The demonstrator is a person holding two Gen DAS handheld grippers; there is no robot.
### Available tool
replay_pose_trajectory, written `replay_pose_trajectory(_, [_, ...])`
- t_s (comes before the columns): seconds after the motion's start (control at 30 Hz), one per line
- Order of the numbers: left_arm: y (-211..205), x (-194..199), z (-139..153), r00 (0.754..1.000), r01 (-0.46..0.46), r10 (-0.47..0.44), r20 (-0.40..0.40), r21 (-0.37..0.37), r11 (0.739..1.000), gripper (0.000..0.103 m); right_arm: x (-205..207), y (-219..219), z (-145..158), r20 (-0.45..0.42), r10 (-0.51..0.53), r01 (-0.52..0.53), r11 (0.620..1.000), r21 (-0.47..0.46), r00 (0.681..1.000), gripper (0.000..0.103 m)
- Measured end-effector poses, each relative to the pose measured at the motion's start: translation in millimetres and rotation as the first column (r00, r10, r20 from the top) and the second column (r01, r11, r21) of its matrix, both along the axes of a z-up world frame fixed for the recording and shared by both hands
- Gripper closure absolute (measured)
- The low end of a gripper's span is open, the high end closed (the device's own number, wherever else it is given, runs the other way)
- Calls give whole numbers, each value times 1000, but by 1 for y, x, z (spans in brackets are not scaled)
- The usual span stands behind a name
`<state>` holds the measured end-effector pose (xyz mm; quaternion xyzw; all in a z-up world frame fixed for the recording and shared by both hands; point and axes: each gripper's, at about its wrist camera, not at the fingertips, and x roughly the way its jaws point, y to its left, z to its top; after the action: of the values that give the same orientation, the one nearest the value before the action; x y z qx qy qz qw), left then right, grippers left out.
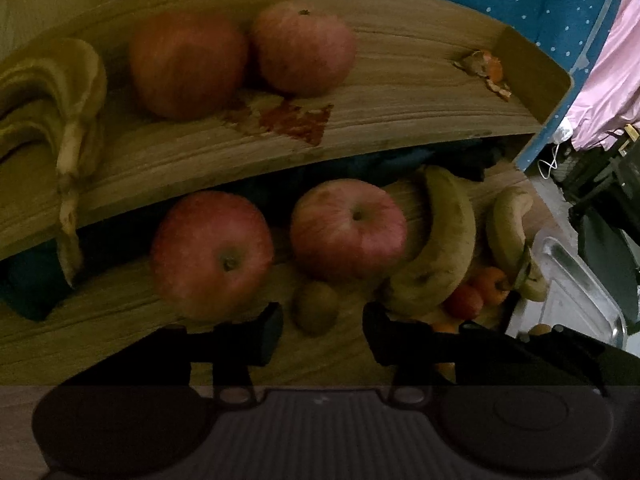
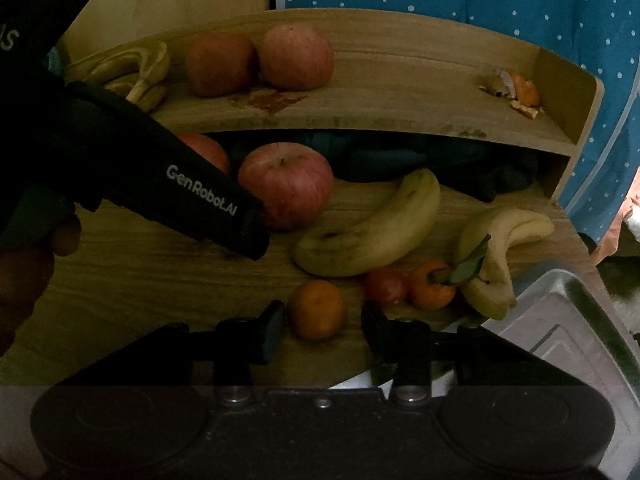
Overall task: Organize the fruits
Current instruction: 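Move right tool toward orange tangerine while left tool approaches another brown fruit, then close right tool on tangerine while left tool closes on brown fruit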
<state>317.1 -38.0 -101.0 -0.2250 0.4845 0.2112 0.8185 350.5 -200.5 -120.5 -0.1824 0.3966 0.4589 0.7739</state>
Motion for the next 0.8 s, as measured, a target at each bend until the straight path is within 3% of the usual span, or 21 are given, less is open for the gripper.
replay_pose_trajectory(0.2, [0, 4, -4, 1000, 2, -2, -9, 6, 1000, 74, 1, 4, -1, -7, -1, 1, 1000, 16, 1000, 69])
replay_pose_trajectory(0.8, [-6, -20, 4, 999, 53, -54, 10, 8, 999, 75, -21, -1, 11, 2, -35, 35, 999, 24, 999, 69])
